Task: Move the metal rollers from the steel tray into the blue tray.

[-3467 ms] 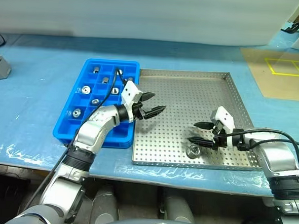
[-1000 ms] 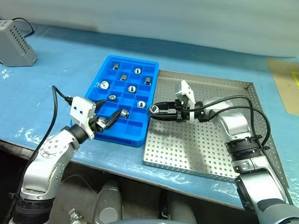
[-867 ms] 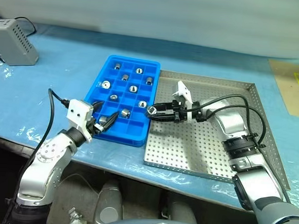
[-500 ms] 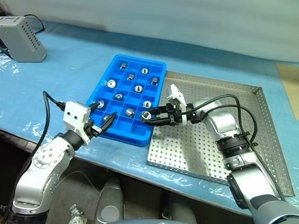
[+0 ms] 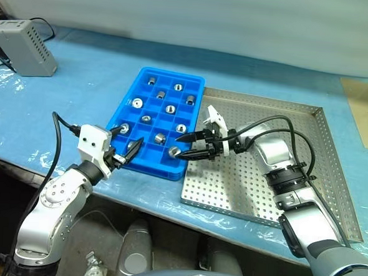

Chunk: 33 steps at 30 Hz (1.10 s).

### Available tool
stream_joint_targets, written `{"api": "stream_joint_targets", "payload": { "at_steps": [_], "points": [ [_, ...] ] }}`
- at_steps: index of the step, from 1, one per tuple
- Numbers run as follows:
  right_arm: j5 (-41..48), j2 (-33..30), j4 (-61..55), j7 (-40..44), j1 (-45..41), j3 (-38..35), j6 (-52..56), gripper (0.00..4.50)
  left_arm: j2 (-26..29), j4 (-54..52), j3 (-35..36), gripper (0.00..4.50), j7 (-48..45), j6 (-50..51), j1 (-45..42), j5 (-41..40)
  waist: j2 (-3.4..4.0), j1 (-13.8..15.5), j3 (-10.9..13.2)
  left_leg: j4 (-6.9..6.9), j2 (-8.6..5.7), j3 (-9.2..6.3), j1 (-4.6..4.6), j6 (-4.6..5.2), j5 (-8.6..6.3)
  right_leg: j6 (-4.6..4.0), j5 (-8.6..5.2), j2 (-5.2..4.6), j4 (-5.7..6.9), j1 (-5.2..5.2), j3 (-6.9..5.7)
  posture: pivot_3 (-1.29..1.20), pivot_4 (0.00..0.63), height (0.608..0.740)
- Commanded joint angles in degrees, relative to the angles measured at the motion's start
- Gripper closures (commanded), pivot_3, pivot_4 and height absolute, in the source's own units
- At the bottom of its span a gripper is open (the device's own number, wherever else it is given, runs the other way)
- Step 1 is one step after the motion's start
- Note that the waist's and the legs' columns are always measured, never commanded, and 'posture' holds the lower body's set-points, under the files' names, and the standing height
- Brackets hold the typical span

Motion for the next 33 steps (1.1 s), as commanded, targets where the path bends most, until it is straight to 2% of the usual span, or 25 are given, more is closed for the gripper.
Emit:
{"api": "stream_joint_targets", "payload": {
  "at_steps": [1,11,17,26,27,28,30,33],
  "points": [
    [1.6,0.0,-3.0,-0.1,-0.4,-1.3,1.0,0.26,0.1,-1.9,0.4,0.76,0.0,0.0,-1.6,-1.2,0.00,0.0,0.0,0.00,0.00,0.00,0.00,0.00,0.00,0.00,0.00,0.00,0.00,0.00,0.00,0.30,0.150,0.740],
    [1.8,-2.5,-7.3,-4.4,2.2,-3.4,2.7,0.26,-0.4,5.1,-3.3,0.76,-3.3,-1.3,-7.5,-1.1,0.00,-0.4,0.0,0.02,0.00,0.00,0.00,-0.05,0.03,-0.01,0.02,0.01,0.03,0.01,0.00,0.17,0.150,0.740],
    [1.7,-5.7,-13.0,-9.9,6.3,-6.6,4.1,0.26,-1.3,13.0,-6.2,0.76,-8.2,-3.4,-13.9,-1.2,0.00,-1.4,0.0,0.05,0.00,0.03,0.05,-0.08,0.05,0.01,0.03,0.04,0.06,0.02,0.04,-0.03,0.150,0.740],
    [3.8,-8.8,-21.1,-22.7,12.1,-17.6,7.9,0.26,-3.3,28.7,-10.8,0.76,-16.8,-8.4,-25.6,0.0,-0.01,-6.0,0.0,0.14,-0.04,0.14,0.14,-0.09,0.07,0.10,0.12,0.08,0.08,0.04,0.29,-0.23,0.150,0.740],
    [4.0,-9.1,-21.3,-23.7,12.4,-18.7,8.2,0.00,-3.5,30.0,-11.1,0.42,-17.5,-8.9,-26.5,0.0,-0.01,-6.6,0.0,0.14,-0.04,0.16,0.18,-0.09,0.07,0.10,0.12,0.11,0.09,0.04,0.35,-0.25,0.150,0.740],
    [4.3,-9.2,-21.5,-24.5,12.6,-19.6,8.4,0.00,-3.8,31.1,-11.2,0.40,-18.2,-9.3,-27.3,0.1,-0.01,-7.1,0.0,0.14,-0.04,0.17,0.20,-0.09,0.07,0.10,0.12,0.12,0.10,0.04,0.36,-0.26,0.150,0.740],
    [4.8,-9.8,-21.7,-26.3,13.0,-21.2,8.8,0.00,-4.3,32.9,-11.5,0.04,-19.3,-10.0,-28.4,0.2,-0.01,-7.8,0.0,0.13,-0.04,0.19,0.21,-0.09,0.07,0.09,0.12,0.13,0.10,0.04,0.39,-0.28,0.150,0.740],
    [5.3,-10.9,-21.8,-27.4,13.7,-22.6,9.5,0.00,-4.7,34.3,-11.6,0.04,-20.2,-10.6,-29.1,0.5,-0.01,-8.6,0.0,0.14,-0.04,0.23,0.24,-0.07,0.06,0.09,0.12,0.14,0.10,0.05,0.43,-0.30,0.150,0.740]
  ]
}}
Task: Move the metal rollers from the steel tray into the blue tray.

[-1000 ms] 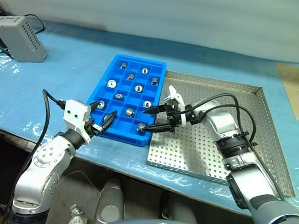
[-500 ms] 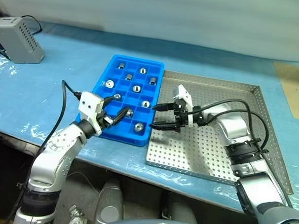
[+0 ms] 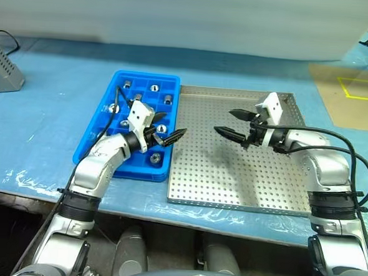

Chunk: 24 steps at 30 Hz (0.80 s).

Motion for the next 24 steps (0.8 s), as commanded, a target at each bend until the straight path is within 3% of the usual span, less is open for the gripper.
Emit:
{"api": "stream_joint_targets", "payload": {
  "at_steps": [1,24],
  "points": [
    [1.8,-1.4,-2.8,-1.3,0.7,-2.7,0.3,0.00,-0.4,0.6,0.1,0.04,-1.0,-2.1,-1.4,0.3,0.00,-0.3,0.0,0.00,0.00,0.01,0.00,0.01,0.00,0.00,0.00,0.00,0.00,0.00,0.01,-0.30,0.150,0.740],
    [2.5,-2.7,-1.4,-0.7,0.7,-1.2,-1.6,0.00,-0.6,-1.7,0.2,0.04,0.1,-1.1,-1.0,1.4,0.00,-0.3,0.0,0.05,0.00,0.05,0.02,0.06,-0.03,-0.02,0.01,-0.01,-0.02,0.04,0.04,-0.27,0.150,0.740]
  ]
}}
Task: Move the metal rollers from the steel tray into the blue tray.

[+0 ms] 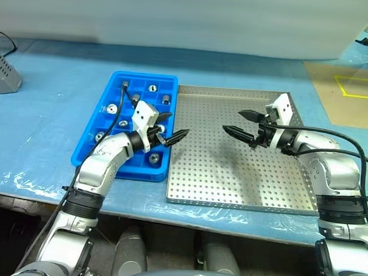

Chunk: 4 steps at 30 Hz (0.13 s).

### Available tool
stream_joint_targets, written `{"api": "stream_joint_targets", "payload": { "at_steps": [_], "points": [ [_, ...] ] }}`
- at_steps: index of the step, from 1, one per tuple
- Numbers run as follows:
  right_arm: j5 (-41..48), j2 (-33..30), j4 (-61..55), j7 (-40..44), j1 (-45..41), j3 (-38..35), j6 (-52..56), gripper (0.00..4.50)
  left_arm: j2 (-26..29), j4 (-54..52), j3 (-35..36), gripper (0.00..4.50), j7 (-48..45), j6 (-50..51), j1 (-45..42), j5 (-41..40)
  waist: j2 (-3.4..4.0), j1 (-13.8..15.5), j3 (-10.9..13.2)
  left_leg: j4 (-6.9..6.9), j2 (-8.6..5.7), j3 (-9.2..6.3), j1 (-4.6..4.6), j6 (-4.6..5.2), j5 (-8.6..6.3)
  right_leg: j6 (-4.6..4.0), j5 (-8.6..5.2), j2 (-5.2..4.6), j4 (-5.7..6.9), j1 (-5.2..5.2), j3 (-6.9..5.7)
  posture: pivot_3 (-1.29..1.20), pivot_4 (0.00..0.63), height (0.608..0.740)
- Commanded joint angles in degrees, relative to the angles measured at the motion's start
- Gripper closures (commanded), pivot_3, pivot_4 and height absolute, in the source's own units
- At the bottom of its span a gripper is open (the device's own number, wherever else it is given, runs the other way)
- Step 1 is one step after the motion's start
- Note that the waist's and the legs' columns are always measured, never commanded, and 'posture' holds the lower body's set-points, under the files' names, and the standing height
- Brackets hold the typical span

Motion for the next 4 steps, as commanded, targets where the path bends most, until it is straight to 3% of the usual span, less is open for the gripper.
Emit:
{"api": "stream_joint_targets", "payload": {
  "at_steps": [1,4],
  "points": [
    [0.8,-0.6,-1.3,0.4,-1.1,-0.3,-1.2,0.00,0.2,-2.5,0.5,0.04,0.3,-0.5,0.0,0.0,0.00,0.0,0.0,0.00,0.00,0.00,0.00,0.00,0.00,0.00,0.00,0.00,0.00,0.00,0.00,-0.27,0.150,0.740],
    [0.7,-0.7,-1.2,0.5,-1.1,-0.1,-1.3,0.00,0.0,-1.9,0.3,0.04,0.4,-1.1,0.0,0.3,0.00,0.0,0.0,0.00,0.00,0.00,0.00,0.00,0.00,0.00,0.00,0.00,0.00,0.00,0.00,-0.27,0.150,0.740]
  ]
}}
